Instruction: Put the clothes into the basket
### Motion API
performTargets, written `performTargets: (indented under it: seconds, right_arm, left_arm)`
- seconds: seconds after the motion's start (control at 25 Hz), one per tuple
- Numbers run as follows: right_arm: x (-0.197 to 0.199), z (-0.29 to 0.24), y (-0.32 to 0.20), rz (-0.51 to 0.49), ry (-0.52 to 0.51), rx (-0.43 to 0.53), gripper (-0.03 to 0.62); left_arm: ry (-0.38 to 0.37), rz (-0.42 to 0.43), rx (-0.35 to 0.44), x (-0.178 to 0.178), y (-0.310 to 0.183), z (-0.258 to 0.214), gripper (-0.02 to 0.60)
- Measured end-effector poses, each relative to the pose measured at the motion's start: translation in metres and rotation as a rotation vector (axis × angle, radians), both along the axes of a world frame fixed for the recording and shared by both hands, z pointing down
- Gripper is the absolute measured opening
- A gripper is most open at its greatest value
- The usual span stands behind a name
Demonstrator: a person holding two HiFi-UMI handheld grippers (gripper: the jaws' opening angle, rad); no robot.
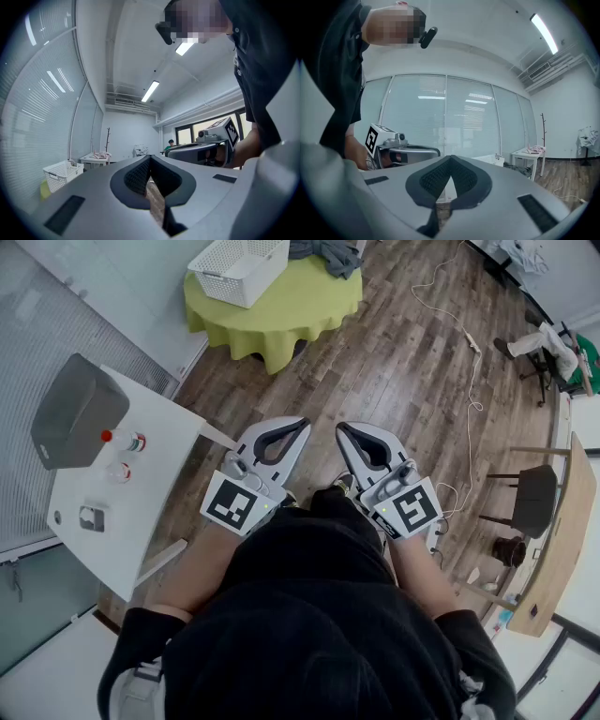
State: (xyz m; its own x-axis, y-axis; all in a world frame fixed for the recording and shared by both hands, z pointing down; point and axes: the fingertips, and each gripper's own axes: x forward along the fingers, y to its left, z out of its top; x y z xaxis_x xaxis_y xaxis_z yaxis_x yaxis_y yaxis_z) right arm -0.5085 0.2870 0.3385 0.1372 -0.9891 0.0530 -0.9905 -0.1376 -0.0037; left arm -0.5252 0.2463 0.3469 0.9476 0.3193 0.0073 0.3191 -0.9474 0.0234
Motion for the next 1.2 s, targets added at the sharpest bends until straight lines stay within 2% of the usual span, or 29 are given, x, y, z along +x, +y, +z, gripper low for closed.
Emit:
performTargets:
  seconds: [0.28,0.52,0.68,0.8,1.2]
  right_arm:
    - [0.011,0.003,0.007,0.022,-0.009,-0.004,0.024]
    - [0.042,0.009,0.016,0.038,-0.03,-0.011,0.025]
    - [0.071,0.007,0.019,0.03,-0.03,-0.008,0.026]
    - [0.096,0.002,0.018,0.029,-0.022,0.003,0.026]
    - [0.183,-0.006,0.026,-0.009,-0.012,0.026,0.026]
  left_arm:
    - [0.003,0.013,0.007,0.01,0.002,0.002,0.005]
    - [-0.012,0.016,0.011,0.035,0.006,0.003,0.005]
    - [-0.025,0.001,0.004,0.06,0.007,-0.001,0.005]
    - [-0.04,-0.003,0.031,0.082,0.006,0.001,0.005]
    - [-0.054,-0.017,0.059,0.17,0.024,-0.005,0.005]
